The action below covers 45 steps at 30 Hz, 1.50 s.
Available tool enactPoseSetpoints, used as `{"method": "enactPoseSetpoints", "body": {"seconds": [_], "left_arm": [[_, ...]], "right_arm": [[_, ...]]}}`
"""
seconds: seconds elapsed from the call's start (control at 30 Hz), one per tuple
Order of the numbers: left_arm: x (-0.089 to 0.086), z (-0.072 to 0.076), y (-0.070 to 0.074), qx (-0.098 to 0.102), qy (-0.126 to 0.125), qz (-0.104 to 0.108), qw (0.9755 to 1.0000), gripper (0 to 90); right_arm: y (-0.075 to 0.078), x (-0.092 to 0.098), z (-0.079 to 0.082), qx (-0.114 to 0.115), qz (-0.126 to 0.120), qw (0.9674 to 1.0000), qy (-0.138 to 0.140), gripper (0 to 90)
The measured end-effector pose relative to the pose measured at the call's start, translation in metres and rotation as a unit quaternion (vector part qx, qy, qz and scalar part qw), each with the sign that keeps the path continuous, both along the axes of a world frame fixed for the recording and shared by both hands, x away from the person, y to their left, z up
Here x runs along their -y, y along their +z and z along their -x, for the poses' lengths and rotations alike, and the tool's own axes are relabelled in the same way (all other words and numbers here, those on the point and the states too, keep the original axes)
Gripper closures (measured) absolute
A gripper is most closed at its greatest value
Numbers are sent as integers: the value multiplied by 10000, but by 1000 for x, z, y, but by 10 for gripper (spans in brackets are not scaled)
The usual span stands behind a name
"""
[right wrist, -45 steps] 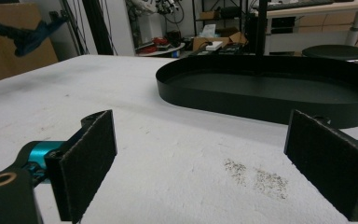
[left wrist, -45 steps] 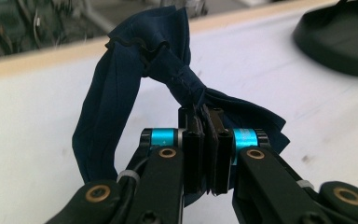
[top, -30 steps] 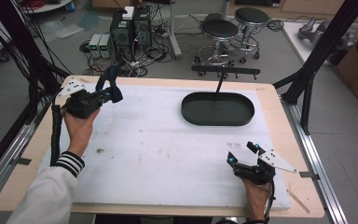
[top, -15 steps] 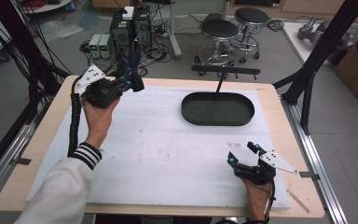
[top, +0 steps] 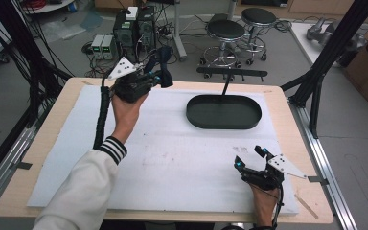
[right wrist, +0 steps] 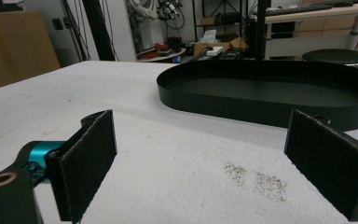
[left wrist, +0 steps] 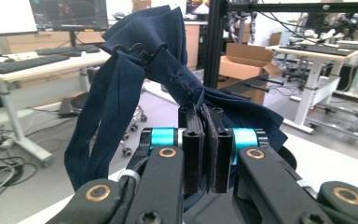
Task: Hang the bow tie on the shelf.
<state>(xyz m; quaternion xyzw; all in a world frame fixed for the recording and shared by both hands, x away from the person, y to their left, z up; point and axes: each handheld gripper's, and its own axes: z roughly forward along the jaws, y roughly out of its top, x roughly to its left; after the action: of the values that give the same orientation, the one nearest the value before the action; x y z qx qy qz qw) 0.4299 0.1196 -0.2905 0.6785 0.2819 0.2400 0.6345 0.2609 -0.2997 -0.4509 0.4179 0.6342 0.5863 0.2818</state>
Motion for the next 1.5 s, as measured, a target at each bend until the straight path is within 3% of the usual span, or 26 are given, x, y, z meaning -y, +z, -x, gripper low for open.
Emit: {"method": "enactPoseSetpoints", "body": {"seconds": [0.27,0.57,0.87,1.27,1.5], "left_arm": [[37,-16,-3,-15,-186,-57,9998,865],[67,-30,-5,-60,-320,-33,9995,865],[87,-46,-5,-236,-381,82,9990,865],[107,-59,-13,-486,-617,-65,9969,865],[121,-66,-8,-493,-761,-185,9957,864]], "right_arm": [[0,1,0,-7,-57,10000,19,81],[0,2,0,-12,-103,9999,26,81],[0,2,0,24,-97,9999,24,81],[-1,3,0,30,-148,9999,24,81],[-1,3,0,19,-148,9999,29,81]]}}
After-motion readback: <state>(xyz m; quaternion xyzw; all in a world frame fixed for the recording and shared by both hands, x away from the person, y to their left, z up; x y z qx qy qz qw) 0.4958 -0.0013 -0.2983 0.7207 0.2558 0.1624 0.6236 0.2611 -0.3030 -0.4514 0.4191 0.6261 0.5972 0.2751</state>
